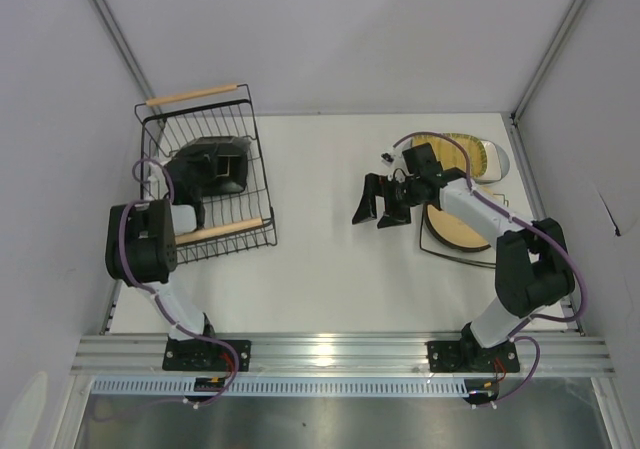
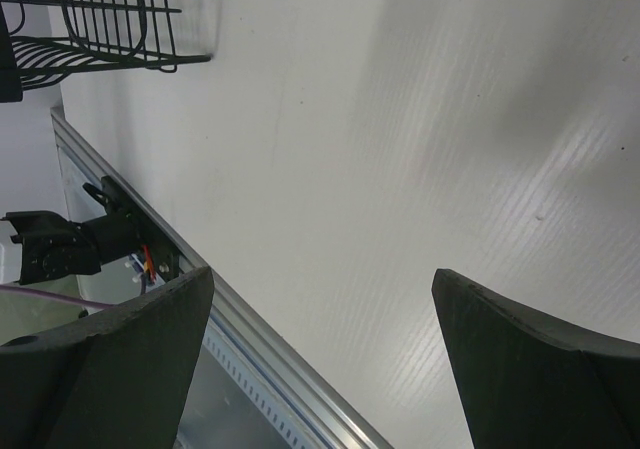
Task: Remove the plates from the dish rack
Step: Grab a plate with the left arm, then place the plate on the table
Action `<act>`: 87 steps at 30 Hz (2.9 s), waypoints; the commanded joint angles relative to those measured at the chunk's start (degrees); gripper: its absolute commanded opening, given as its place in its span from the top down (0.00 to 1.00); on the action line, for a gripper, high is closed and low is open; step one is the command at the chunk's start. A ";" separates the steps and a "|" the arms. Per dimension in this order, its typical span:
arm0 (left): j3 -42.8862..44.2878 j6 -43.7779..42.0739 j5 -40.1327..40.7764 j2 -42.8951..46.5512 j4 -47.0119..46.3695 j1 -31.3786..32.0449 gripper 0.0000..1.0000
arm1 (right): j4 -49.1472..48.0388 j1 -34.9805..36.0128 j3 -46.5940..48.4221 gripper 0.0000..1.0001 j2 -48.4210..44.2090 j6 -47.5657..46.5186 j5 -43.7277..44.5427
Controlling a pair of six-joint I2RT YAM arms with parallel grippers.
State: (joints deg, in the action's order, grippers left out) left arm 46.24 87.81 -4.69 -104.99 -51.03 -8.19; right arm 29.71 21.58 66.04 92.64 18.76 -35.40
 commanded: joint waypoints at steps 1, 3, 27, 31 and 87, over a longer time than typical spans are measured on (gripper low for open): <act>-1.23 -3.78 -3.48 8.03 -8.03 0.10 1.00 | -0.71 0.48 2.25 0.00 0.79 -0.48 -0.29; -1.59 -5.79 -3.31 11.54 -7.52 0.10 1.00 | -0.88 0.48 2.34 0.00 0.87 -0.48 -0.20; 13.60 -30.90 -20.00 28.08 -0.95 3.87 1.00 | -7.29 -2.68 -0.03 0.00 -6.67 3.11 2.88; 20.88 -40.07 -21.32 31.60 13.53 9.31 1.00 | -11.52 -7.77 -2.05 0.00 -11.60 6.19 1.30; 24.51 -124.64 53.64 -9.79 42.50 70.94 1.00 | -17.94 -37.84 -11.99 0.00 -23.65 20.35 -0.29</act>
State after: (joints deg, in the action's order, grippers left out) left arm 69.41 -38.35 44.66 -115.83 -1.89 62.37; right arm 14.15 -15.97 54.59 70.78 38.61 -34.57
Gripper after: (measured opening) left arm 0.074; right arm 0.995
